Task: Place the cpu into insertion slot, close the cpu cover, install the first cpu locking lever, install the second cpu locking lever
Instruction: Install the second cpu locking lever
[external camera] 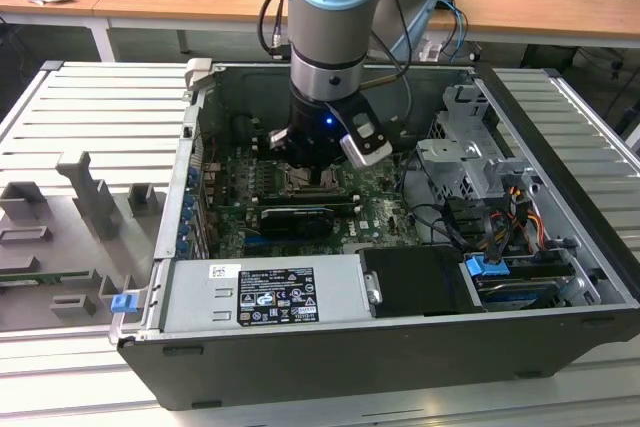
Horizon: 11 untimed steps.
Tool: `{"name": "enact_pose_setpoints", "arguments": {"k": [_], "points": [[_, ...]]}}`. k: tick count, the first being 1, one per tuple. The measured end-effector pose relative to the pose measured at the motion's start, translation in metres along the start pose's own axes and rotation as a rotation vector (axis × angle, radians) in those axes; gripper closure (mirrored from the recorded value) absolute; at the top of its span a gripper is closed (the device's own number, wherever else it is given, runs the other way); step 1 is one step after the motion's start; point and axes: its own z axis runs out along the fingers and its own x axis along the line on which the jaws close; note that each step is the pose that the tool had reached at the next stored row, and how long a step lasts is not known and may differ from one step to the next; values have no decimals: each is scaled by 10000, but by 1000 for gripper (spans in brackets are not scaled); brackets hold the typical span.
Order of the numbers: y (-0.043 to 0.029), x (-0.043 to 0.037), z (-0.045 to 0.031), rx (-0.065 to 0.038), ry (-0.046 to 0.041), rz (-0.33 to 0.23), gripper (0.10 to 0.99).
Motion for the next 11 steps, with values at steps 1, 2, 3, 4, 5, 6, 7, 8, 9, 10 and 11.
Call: {"name": "enact_pose_setpoints", "arguments": {"k": [1, 2, 3, 4, 5, 6, 7, 8, 9, 10, 11], "points": [[0, 26, 1, -4, 0, -8, 980], [-9, 38, 1, -5, 1, -14, 980], [-22, 40, -1, -4, 2, -14, 980], [-36, 43, -3, -7, 2, -13, 980], [-49, 46, -5, -7, 1, -12, 980], [-67, 49, -8, -13, 1, -12, 980], [-88, 54, -11, -23, -1, -12, 980], [-102, 61, -13, -26, 0, -10, 980], [-104, 67, -13, -28, -1, -11, 980], [-105, 83, -14, -30, 0, -11, 980], [-104, 108, -14, -34, -1, -12, 980]]}}
